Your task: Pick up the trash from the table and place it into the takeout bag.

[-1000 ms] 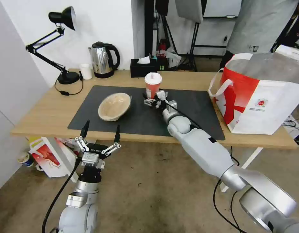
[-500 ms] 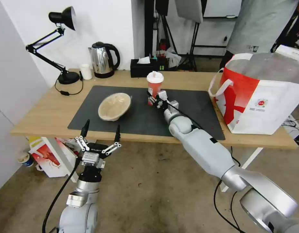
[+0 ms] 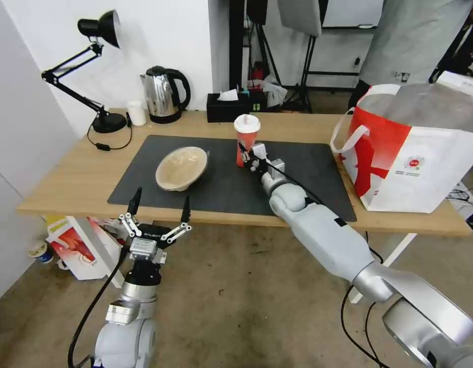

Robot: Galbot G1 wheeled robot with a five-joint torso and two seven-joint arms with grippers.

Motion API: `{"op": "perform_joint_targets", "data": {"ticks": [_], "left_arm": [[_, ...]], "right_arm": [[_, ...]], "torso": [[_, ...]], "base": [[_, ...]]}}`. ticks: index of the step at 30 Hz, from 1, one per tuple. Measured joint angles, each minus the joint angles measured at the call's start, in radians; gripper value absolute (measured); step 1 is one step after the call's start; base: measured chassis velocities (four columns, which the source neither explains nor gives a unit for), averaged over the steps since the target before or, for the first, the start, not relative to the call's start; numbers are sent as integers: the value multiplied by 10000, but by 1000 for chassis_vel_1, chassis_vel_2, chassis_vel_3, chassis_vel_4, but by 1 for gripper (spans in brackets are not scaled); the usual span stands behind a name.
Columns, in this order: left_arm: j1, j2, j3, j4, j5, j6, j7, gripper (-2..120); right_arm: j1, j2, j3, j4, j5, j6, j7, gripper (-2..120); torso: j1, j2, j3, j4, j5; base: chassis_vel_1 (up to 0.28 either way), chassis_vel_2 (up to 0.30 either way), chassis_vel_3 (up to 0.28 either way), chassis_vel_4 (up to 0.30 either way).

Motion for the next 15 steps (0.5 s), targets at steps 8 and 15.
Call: {"op": "perform_joint_targets", "data": {"ticks": [8,15], "left_arm": [[-80,46,-36,181,-1,4,1,100],[-350,87,-4,483,28,6,12,100]], "right_arm": [[-546,-1576,-141,2136,42,-397,4,6],[-1998,-3759,423,4819,33,-480,-63,6]], "torso": [[0,-2,0,0,2],[0,-1,0,-3,1]], "base": [[0,0,0,0],[0,0,0,0]]}}
